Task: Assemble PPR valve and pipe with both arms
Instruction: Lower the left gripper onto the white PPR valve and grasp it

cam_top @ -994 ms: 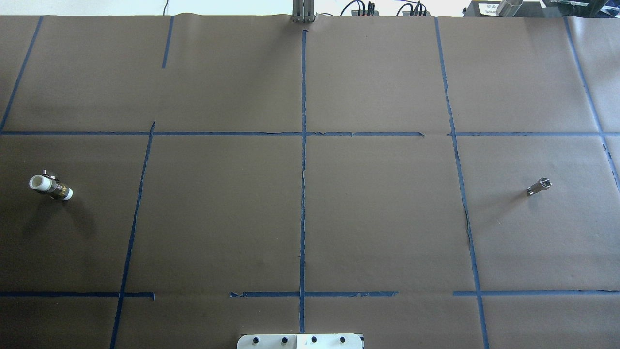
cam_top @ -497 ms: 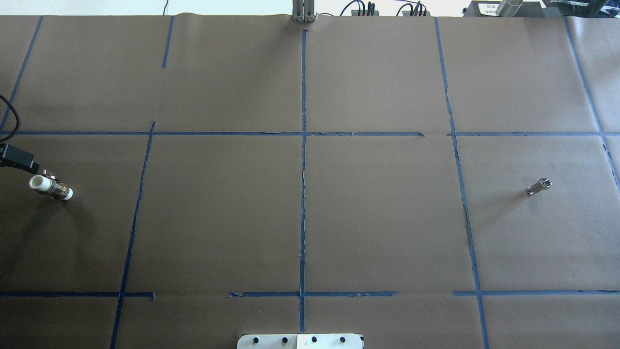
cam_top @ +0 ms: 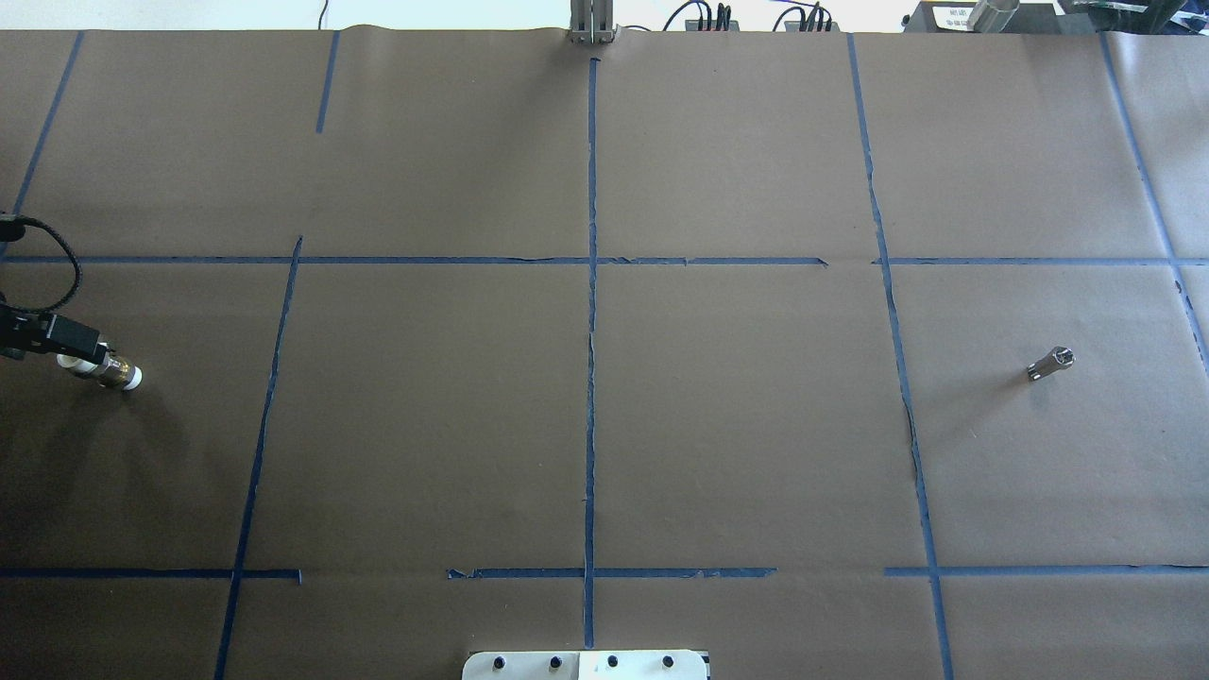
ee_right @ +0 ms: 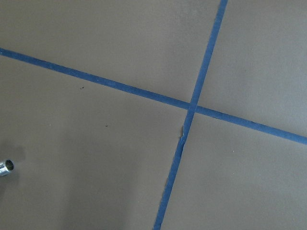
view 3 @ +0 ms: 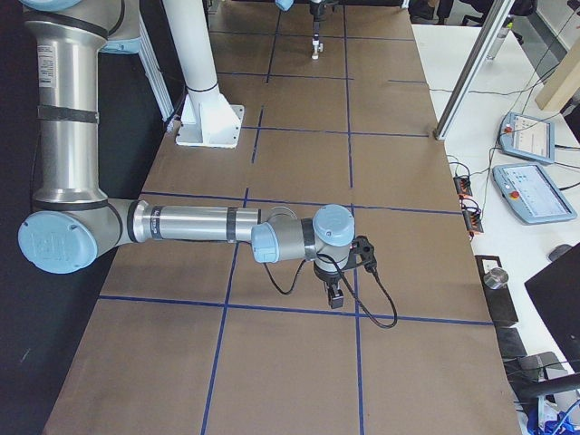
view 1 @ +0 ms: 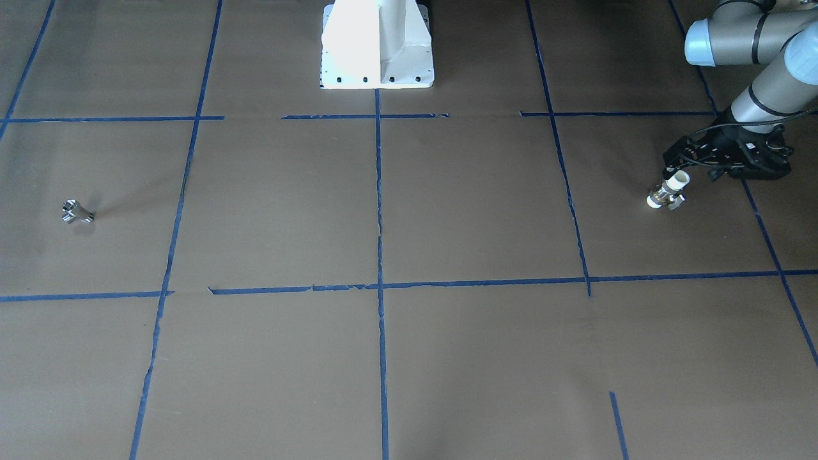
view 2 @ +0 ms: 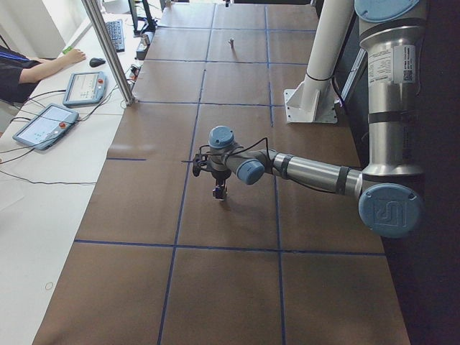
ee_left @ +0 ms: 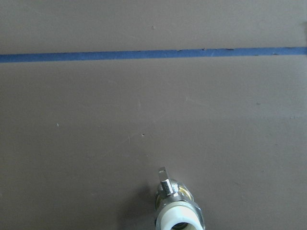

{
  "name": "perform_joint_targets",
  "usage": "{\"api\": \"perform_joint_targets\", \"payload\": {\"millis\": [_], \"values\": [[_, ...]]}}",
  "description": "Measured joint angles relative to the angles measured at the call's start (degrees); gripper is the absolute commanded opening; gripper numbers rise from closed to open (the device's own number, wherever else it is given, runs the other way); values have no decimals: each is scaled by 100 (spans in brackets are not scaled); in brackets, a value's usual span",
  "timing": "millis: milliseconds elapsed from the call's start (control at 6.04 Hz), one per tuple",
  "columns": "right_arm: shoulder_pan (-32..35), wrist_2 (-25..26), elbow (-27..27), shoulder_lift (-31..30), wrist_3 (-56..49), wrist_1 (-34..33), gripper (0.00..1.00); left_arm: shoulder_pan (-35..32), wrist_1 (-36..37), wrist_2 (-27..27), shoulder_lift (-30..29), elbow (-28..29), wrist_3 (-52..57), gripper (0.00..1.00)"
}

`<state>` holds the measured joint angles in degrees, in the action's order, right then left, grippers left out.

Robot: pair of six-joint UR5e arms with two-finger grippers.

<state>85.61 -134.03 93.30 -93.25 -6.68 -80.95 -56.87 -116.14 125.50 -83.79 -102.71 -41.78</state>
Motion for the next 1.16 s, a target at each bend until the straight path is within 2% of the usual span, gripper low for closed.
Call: {"api": "perform_joint_targets", "payload": {"millis": [166,331,497,1160], "values": [[0,0,-2,0,10,0,100,44,-46,-6,-18,53,-4,100],[0,-3,-4,0,32,0,100,61,-61,-8,-30,70,-8,77],[0,-7,-4,0,46,0,100,67,-65,-8,-37,73,-15,72],[0,0,-4,-8,56,0,100,117,-54,-8,-56,110,-24,73]]}}
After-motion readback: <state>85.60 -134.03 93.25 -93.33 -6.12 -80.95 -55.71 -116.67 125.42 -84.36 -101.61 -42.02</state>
